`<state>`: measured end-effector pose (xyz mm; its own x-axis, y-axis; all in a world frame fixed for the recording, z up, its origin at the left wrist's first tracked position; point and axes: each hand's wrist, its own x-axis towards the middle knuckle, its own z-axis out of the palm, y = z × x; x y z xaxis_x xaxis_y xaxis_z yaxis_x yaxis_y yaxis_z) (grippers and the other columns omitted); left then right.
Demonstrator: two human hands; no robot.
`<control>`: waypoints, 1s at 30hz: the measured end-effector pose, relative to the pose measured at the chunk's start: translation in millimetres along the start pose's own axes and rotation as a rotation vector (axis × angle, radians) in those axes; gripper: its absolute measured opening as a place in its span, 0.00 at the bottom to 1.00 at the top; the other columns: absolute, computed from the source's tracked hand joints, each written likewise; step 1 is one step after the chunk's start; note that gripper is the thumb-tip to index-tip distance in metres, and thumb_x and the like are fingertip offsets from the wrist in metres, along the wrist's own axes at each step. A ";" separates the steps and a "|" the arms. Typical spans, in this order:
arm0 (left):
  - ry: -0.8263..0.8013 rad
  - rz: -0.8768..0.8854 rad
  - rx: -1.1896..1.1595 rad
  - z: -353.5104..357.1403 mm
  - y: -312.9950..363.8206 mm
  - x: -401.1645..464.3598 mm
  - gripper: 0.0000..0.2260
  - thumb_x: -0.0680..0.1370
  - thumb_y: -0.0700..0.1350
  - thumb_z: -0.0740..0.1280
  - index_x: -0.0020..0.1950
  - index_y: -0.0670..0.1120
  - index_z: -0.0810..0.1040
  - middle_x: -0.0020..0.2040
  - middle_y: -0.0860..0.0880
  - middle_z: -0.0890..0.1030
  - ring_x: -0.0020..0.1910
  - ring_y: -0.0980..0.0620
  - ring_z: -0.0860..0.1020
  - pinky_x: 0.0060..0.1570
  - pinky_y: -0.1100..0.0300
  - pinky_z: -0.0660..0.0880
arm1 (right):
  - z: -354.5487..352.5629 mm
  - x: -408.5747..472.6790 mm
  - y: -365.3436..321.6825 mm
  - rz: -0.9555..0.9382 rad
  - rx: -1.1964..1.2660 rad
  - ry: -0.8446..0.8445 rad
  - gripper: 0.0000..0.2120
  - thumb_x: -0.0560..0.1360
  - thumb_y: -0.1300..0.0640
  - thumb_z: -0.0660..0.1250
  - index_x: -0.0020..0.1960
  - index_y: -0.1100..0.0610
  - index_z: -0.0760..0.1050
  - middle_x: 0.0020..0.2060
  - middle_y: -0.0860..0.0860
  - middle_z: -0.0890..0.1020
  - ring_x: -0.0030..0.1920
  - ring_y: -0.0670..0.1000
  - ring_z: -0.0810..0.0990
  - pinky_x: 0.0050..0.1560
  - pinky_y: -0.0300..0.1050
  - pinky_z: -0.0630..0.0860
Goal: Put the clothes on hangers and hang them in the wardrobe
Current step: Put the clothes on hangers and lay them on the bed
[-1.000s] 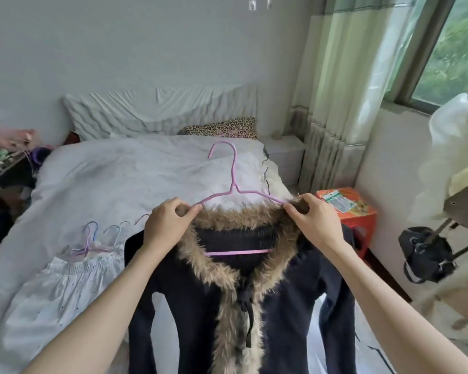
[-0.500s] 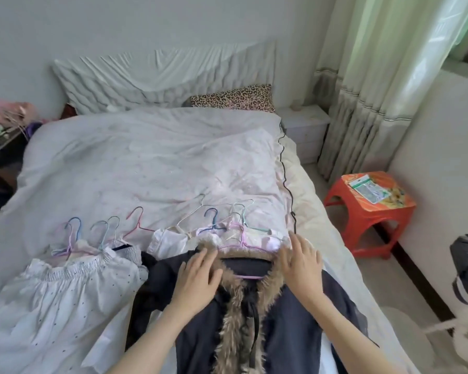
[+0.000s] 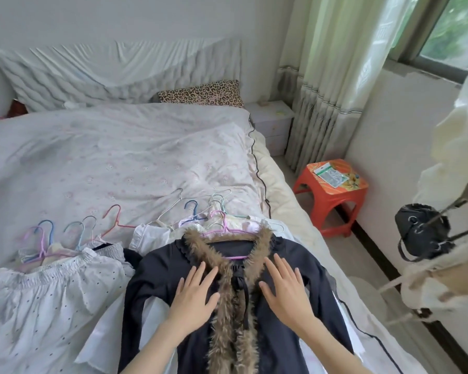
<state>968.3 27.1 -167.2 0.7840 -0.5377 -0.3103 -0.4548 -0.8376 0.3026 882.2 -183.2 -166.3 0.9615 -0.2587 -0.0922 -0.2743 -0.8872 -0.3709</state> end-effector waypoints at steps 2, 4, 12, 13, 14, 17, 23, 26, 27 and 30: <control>0.033 0.049 -0.022 3.2 2.3 -19.9 0.25 0.81 0.55 0.51 0.76 0.58 0.44 0.77 0.53 0.41 0.75 0.52 0.40 0.72 0.52 0.42 | -12.8 -32.1 0.6 0.067 0.000 0.048 0.29 0.75 0.41 0.49 0.74 0.49 0.57 0.74 0.49 0.57 0.75 0.53 0.55 0.72 0.51 0.46; 0.047 0.105 -0.006 2.3 6.6 -34.1 0.25 0.80 0.59 0.48 0.75 0.58 0.43 0.76 0.53 0.40 0.75 0.52 0.39 0.72 0.53 0.41 | -22.0 -67.8 5.4 0.163 -0.014 0.103 0.27 0.75 0.41 0.51 0.70 0.51 0.66 0.70 0.51 0.68 0.70 0.55 0.67 0.68 0.53 0.58; 0.026 0.580 0.049 7.6 83.5 -87.5 0.37 0.65 0.65 0.33 0.75 0.59 0.44 0.76 0.54 0.40 0.70 0.59 0.33 0.71 0.55 0.37 | -48.3 -263.6 12.6 0.621 -0.074 0.332 0.28 0.77 0.40 0.50 0.74 0.50 0.58 0.73 0.48 0.61 0.74 0.51 0.56 0.72 0.52 0.48; 0.029 0.618 0.040 11.6 94.5 -96.5 0.37 0.66 0.65 0.33 0.75 0.59 0.45 0.76 0.54 0.40 0.70 0.59 0.33 0.70 0.55 0.36 | -52.7 -284.6 12.1 0.664 -0.081 0.362 0.29 0.76 0.39 0.48 0.73 0.51 0.61 0.72 0.50 0.64 0.73 0.52 0.59 0.71 0.54 0.51; 0.022 0.636 0.033 14.4 102.5 -104.0 0.37 0.66 0.66 0.33 0.75 0.58 0.45 0.76 0.53 0.41 0.70 0.58 0.33 0.70 0.55 0.37 | -55.7 -299.7 11.8 0.689 -0.090 0.385 0.30 0.75 0.39 0.48 0.72 0.53 0.64 0.71 0.51 0.67 0.72 0.54 0.63 0.70 0.56 0.55; -0.072 0.874 0.043 32.4 151.9 -141.8 0.37 0.67 0.67 0.35 0.75 0.58 0.46 0.77 0.53 0.43 0.73 0.54 0.36 0.71 0.54 0.39 | -61.1 -385.1 4.6 0.858 -0.149 0.497 0.27 0.74 0.43 0.52 0.67 0.56 0.71 0.64 0.55 0.75 0.65 0.58 0.73 0.63 0.62 0.65; -0.178 1.335 -0.002 70.5 259.8 -225.1 0.34 0.70 0.67 0.44 0.74 0.56 0.58 0.76 0.51 0.54 0.76 0.50 0.46 0.71 0.54 0.43 | -58.4 -546.4 -27.8 1.227 -0.218 0.571 0.27 0.73 0.44 0.54 0.66 0.58 0.71 0.63 0.57 0.75 0.63 0.59 0.74 0.60 0.64 0.69; -0.216 1.508 0.034 95.2 299.5 -271.8 0.33 0.71 0.67 0.44 0.74 0.57 0.57 0.76 0.52 0.54 0.75 0.52 0.46 0.70 0.56 0.42 | -45.3 -620.8 -44.2 1.393 -0.267 0.606 0.27 0.73 0.44 0.55 0.67 0.57 0.70 0.64 0.57 0.74 0.65 0.58 0.73 0.61 0.64 0.67; -0.225 1.551 0.048 105.2 310.5 -287.9 0.33 0.71 0.67 0.44 0.74 0.57 0.58 0.76 0.52 0.54 0.75 0.51 0.47 0.70 0.56 0.42 | -41.1 -643.2 -49.7 1.449 -0.267 0.606 0.27 0.73 0.44 0.57 0.67 0.57 0.70 0.64 0.57 0.74 0.64 0.59 0.73 0.61 0.65 0.67; -0.276 1.648 0.066 133.9 342.1 -342.5 0.35 0.70 0.68 0.44 0.74 0.56 0.59 0.76 0.50 0.56 0.76 0.48 0.49 0.70 0.55 0.45 | -25.7 -709.9 -62.9 1.609 -0.233 0.619 0.28 0.72 0.42 0.57 0.67 0.57 0.71 0.64 0.58 0.74 0.64 0.59 0.74 0.61 0.66 0.67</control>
<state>487.6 -88.2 -78.1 -0.6084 -0.7814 0.1387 -0.6827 0.6044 0.4107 216.5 46.4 -53.8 -0.3830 -0.9109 0.1536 -0.9212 0.3644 -0.1363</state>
